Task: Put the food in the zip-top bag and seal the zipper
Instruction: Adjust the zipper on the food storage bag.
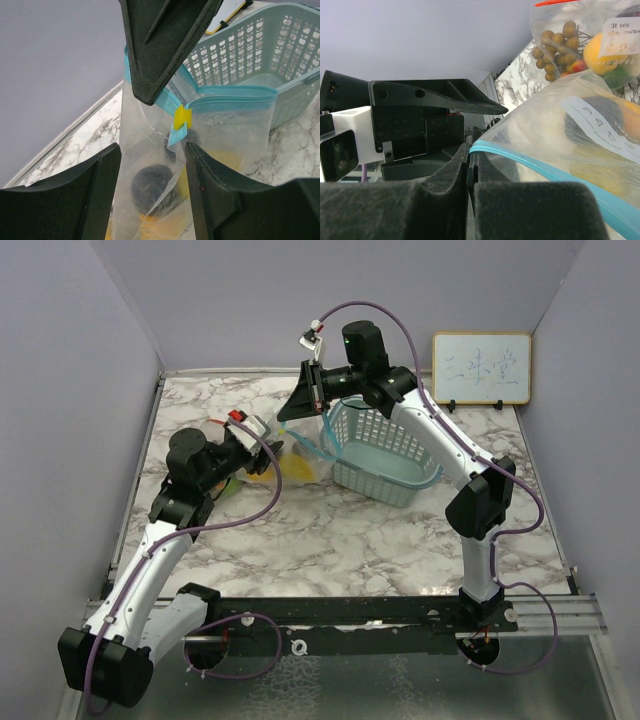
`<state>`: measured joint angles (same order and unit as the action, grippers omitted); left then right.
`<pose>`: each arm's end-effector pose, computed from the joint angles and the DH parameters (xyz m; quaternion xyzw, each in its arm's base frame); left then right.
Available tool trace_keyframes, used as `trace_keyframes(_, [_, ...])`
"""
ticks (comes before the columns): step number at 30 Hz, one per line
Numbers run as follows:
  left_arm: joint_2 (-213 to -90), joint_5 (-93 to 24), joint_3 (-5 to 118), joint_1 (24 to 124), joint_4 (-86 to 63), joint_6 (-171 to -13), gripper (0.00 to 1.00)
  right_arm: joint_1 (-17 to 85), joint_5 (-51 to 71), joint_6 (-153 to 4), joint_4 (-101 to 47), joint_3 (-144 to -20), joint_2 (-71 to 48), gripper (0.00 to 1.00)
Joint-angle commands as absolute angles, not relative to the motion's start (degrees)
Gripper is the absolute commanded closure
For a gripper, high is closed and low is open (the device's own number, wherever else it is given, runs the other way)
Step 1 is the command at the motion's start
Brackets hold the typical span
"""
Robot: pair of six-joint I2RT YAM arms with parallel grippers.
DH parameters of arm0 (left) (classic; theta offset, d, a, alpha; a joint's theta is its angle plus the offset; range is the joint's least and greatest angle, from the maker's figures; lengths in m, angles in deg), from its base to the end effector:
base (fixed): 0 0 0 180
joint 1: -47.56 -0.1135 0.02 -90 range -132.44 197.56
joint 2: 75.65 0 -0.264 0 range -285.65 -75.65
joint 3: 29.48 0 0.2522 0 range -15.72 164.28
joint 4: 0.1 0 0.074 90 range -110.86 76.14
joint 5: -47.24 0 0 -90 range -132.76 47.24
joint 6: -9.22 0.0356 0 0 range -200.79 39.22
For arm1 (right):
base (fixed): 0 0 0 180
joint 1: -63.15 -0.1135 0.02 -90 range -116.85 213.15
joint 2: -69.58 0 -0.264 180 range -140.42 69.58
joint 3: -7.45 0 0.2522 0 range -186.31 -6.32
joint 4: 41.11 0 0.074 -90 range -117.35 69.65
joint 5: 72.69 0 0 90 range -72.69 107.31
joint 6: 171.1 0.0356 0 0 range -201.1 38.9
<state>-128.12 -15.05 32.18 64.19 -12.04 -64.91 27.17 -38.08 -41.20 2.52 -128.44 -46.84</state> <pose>0.1999 -0.0770 0.3581 0.3553 0.6285 -0.1778 0.6687 0.3560 0.2947 0.3954 -0.2270 0.7515 0.6035 0.1396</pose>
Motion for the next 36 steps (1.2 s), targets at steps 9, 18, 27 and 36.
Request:
trace_keyframes(9, [-132.16,-12.73,32.47,64.11,-3.65,-69.49,0.84,26.95,-40.43,-39.7,-0.69,-127.79,-45.24,0.98])
trace_keyframes(18, [-131.78,-13.0,37.39,64.15,-13.05,-69.48,1.0,29.47,-35.61,-41.72,0.2,-127.61,-44.24,0.94])
trace_keyframes(27, [-133.68,-16.39,51.7,64.08,-28.87,-71.67,1.0,32.84,-29.18,-69.0,0.83,-128.5,-36.31,0.44])
trace_keyframes(36, [-137.25,-13.61,61.39,64.08,-35.59,-79.09,1.0,32.74,-32.66,-79.82,-15.46,-118.21,-27.25,0.3])
